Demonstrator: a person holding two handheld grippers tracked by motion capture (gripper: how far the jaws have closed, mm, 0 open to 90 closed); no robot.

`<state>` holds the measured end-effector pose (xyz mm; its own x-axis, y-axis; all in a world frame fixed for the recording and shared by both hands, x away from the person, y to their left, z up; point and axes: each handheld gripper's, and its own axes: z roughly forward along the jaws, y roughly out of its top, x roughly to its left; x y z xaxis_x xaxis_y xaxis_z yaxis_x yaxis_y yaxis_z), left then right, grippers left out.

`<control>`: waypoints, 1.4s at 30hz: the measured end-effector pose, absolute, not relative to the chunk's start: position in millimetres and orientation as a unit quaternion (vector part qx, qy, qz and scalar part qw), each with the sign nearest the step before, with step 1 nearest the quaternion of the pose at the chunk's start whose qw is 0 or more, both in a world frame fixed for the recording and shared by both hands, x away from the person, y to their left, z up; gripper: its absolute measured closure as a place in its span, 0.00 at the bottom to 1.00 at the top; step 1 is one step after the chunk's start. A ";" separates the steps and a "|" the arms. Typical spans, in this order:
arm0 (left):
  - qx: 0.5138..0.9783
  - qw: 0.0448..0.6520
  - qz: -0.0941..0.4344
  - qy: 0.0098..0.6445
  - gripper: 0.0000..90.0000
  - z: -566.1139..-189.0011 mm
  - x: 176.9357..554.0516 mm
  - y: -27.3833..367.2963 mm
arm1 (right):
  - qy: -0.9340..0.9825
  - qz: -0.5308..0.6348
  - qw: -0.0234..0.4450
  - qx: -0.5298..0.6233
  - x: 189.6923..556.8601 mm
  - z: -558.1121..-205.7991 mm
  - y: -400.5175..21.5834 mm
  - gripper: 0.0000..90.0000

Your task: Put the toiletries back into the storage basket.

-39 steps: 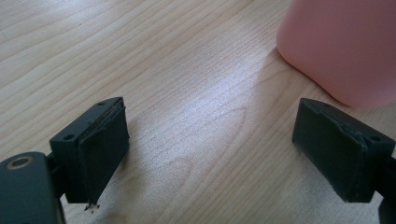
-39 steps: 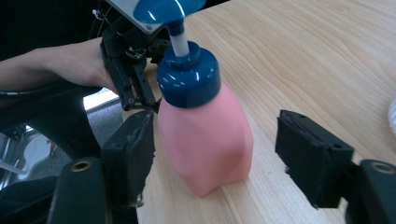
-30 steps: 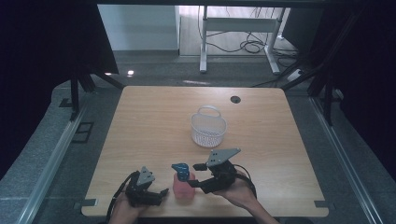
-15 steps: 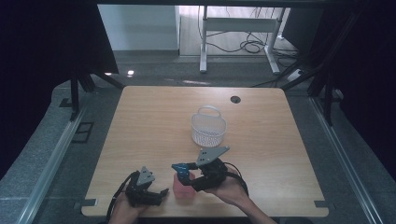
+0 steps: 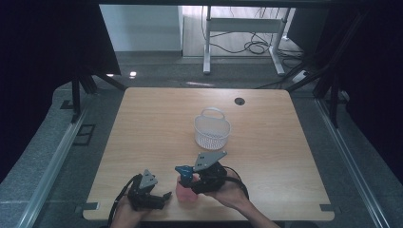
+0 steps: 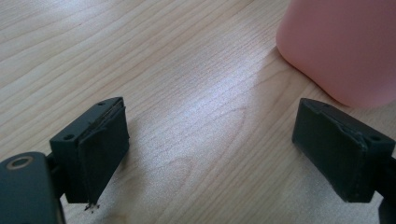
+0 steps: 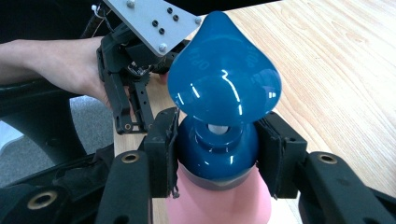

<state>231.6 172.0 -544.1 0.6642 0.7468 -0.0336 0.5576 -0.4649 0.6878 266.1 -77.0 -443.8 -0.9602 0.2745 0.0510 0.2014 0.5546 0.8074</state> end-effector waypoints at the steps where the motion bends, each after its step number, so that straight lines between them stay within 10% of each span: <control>1: 0.845 0.344 0.137 0.386 0.12 -544.1 231.6 172.1 | 0.881 0.452 0.038 0.136 266.5 -443.6 -77.5 0.58; 42: 0.845 0.344 0.137 0.385 0.12 -544.1 231.9 172.1 | 0.870 0.463 0.057 0.160 291.1 -404.7 -107.7 0.58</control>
<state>231.9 172.1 -544.1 0.6654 0.7457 -0.0328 0.5564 -0.4662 0.6879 291.1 -107.7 -404.7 -0.9422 0.3314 0.0492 0.2261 0.5208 0.8232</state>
